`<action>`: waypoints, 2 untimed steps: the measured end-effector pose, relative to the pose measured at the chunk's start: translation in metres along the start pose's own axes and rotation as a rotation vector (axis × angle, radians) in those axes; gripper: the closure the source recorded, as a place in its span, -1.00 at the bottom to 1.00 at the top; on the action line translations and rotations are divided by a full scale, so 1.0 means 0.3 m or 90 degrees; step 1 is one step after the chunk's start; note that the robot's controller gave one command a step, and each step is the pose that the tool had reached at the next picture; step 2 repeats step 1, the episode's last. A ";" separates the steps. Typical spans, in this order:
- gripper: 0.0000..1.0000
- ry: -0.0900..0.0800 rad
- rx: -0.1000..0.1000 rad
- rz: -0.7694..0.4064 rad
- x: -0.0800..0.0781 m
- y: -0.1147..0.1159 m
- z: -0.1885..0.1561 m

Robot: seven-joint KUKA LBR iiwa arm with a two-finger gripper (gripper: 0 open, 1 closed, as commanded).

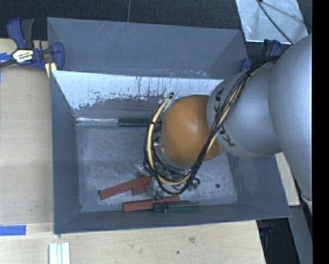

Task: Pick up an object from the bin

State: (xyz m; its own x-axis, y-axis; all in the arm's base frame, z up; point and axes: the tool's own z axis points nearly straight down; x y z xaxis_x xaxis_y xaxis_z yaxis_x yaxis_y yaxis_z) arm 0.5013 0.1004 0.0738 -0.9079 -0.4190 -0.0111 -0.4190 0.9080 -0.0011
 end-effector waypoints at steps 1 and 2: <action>1.00 -0.001 0.001 -0.033 -0.053 0.042 -0.652; 1.00 -0.001 0.001 -0.033 -0.053 0.042 -0.652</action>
Offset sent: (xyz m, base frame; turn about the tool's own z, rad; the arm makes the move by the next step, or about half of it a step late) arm 0.0049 0.0168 0.1906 -0.0528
